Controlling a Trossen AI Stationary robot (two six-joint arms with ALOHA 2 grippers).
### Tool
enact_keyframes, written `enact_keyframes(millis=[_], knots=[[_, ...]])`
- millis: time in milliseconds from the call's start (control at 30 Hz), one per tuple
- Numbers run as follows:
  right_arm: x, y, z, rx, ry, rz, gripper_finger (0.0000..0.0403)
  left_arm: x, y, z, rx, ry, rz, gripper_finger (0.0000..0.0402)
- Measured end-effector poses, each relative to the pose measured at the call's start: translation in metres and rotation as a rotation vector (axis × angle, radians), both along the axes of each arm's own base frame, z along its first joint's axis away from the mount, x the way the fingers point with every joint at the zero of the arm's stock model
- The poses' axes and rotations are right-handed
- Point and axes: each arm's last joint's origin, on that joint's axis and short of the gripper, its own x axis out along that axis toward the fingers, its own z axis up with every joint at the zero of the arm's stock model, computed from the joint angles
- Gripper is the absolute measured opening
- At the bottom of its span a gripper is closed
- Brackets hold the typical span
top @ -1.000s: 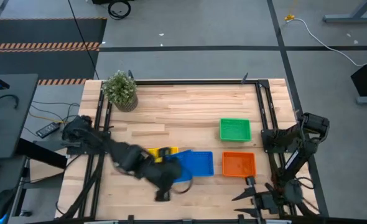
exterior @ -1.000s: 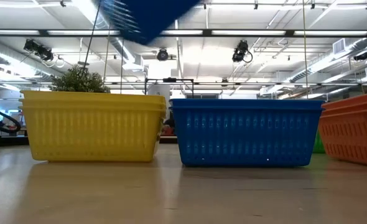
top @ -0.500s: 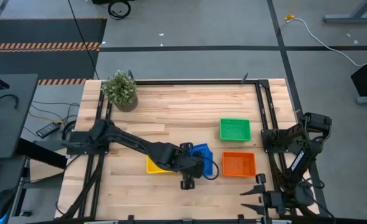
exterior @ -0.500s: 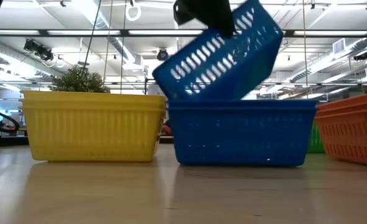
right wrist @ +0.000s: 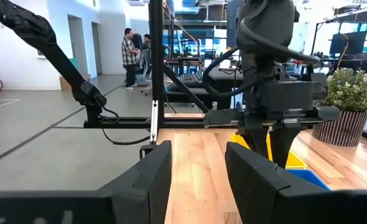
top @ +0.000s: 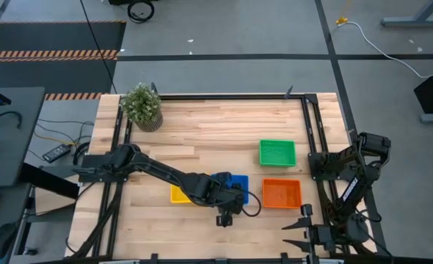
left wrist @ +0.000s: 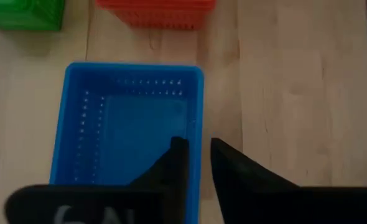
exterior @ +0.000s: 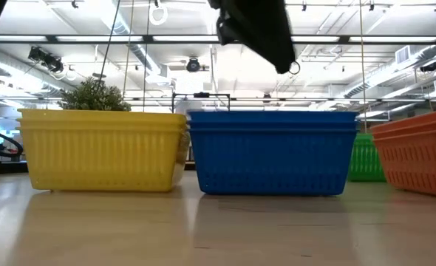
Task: Stack baskets by color
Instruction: Adjust the stacked orange bins
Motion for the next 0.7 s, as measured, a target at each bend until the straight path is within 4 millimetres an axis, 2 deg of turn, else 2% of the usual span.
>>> enact_keyframes(millis=[167,333,500,600,700], knots=[[0.000,0.000,-0.001,-0.005,0.002,0.002,0.0155,0.003,0.001,0.003,-0.006,-0.015,0.003,0.0128],[0.001,0.001,-0.003,-0.017,0.011,0.002,0.0155,0.002,0.001,0.033,-0.018,-0.027,0.016,0.0164],[0.004,0.000,-0.013,0.014,0.049,-0.005,0.0155,-0.019,-0.010,0.058,0.029,0.060,0.002,0.0157],[0.006,-0.001,-0.023,0.054,0.084,-0.011,0.0155,-0.039,-0.027,0.054,0.102,0.148,0.011,0.0141],[0.007,-0.003,-0.033,0.081,0.125,-0.008,0.0155,-0.060,-0.045,0.039,0.212,0.226,0.046,0.0126]])
